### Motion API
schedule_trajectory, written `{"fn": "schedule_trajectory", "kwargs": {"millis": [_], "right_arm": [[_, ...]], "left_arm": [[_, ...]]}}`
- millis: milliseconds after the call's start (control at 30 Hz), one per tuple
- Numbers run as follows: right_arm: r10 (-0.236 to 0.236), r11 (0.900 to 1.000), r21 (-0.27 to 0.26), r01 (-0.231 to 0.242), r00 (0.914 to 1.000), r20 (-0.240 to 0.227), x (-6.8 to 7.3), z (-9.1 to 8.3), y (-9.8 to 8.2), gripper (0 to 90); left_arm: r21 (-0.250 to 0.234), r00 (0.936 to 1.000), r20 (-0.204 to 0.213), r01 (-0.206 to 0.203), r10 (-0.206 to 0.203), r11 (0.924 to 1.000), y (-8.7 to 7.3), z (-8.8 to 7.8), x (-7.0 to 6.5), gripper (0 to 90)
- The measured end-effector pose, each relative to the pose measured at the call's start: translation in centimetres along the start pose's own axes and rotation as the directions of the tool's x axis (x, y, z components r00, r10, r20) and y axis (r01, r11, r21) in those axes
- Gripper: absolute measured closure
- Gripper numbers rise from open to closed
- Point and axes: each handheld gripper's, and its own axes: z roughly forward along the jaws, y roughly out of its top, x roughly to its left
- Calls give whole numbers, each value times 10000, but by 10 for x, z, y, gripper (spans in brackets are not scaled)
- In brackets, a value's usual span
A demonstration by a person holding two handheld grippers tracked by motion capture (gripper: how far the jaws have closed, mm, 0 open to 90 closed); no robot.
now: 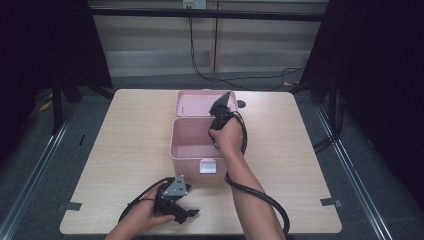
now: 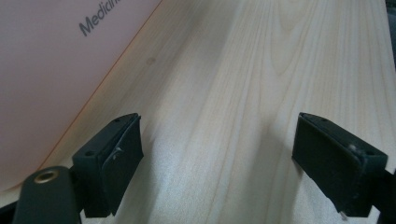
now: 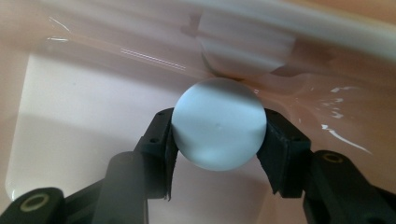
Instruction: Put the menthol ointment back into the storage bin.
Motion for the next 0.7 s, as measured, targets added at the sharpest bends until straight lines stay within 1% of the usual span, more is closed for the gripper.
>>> {"fn": "schedule_trajectory", "kwargs": {"millis": [133,167,233,300,567,700], "right_arm": [[31,10000,-74,-31,10000,-6,0,1,0,497],[62,9999,-111,-63,9999,-84,-1,1,0,492],[71,9998,-164,-71,10000,-25,-1,-1,0,491],[57,9999,-138,-58,9999,-102,-2,-2,0,491],[-5,10000,-95,5,10000,-72,-2,-1,-1,491],[-33,10000,-67,32,9999,-122,-1,-4,-1,473]], "left_arm": [[4,10000,4,-3,3,10000,0,0,0,154],[2,10000,2,4,-4,10000,0,0,0,153],[-9,10000,4,-4,4,10000,0,0,0,153],[3,10000,1,0,0,10000,0,0,0,153],[-13,10000,-1,-1,1,10000,0,0,0,154],[-9,10000,0,-4,4,10000,0,0,0,154]]}}
